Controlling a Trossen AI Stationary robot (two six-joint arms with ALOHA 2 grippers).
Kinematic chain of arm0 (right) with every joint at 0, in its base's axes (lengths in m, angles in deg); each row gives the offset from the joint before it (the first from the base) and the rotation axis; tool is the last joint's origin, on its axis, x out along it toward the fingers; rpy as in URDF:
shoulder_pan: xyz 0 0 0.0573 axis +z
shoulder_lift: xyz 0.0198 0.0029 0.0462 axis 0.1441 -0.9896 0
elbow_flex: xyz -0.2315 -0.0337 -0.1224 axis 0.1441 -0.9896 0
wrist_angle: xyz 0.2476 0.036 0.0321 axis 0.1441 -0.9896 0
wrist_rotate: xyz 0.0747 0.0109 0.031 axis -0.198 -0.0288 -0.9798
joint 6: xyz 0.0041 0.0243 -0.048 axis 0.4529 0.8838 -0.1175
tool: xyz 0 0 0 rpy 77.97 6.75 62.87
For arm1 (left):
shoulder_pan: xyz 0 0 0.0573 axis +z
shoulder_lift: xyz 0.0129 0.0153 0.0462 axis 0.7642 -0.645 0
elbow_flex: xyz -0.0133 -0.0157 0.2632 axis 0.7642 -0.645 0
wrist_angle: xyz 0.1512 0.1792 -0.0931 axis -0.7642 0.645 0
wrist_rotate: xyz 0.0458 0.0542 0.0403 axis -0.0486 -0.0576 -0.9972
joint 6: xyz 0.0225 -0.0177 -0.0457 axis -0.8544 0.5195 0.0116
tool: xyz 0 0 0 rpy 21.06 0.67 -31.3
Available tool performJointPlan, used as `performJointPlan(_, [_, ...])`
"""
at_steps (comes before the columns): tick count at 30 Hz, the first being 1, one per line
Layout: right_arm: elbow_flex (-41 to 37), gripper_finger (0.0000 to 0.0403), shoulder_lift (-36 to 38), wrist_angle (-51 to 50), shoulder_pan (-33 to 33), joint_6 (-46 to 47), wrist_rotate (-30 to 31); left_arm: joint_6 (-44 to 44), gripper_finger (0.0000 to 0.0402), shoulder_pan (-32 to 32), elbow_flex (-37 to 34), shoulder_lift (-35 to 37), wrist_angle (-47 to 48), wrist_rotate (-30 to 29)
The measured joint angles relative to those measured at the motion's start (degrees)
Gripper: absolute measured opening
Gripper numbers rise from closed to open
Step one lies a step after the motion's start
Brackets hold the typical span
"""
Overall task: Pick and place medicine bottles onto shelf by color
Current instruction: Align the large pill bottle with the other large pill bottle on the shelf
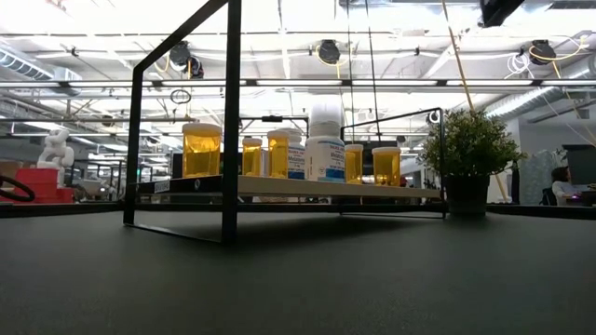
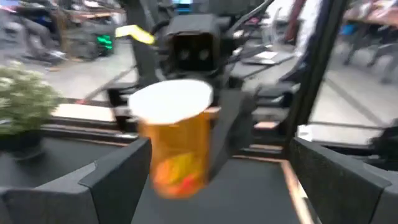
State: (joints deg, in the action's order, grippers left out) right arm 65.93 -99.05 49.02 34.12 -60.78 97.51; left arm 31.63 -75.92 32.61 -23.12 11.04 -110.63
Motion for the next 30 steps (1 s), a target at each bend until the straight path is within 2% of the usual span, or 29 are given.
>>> performJointPlan(3, [0.00, 0.0189, -1.51, 1.30, -1.26, -0.17, 0.00, 2.13, 0.0376, 1.39, 0.00, -0.84, -2.04, 2.99])
performJointPlan(8, [0.00, 0.0190, -3.44, 2.04, -2.38, -0.03, -0.13, 2.38, 0.0373, 2.54, 0.00, -1.83, -1.56, 3.37])
performJointPlan(18, [0.00, 0.0189, -3.58, 3.19, -2.20, -0.91, -0.72, 2.93, 0.0302, 3.13, 0.00, -2.00, 2.86, 2.84])
performJointPlan(22, [0.01, 0.0190, -3.58, 2.88, -2.23, -0.67, -3.05, 1.81, 0.0287, 3.08, -0.02, -1.99, 2.52, 2.52])
performJointPlan(30, [0.04, 0.0189, -3.56, 0.43, -2.62, 0.50, -3.32, 1.21, 0.0261, 3.72, -0.02, -1.99, 2.41, 2.70])
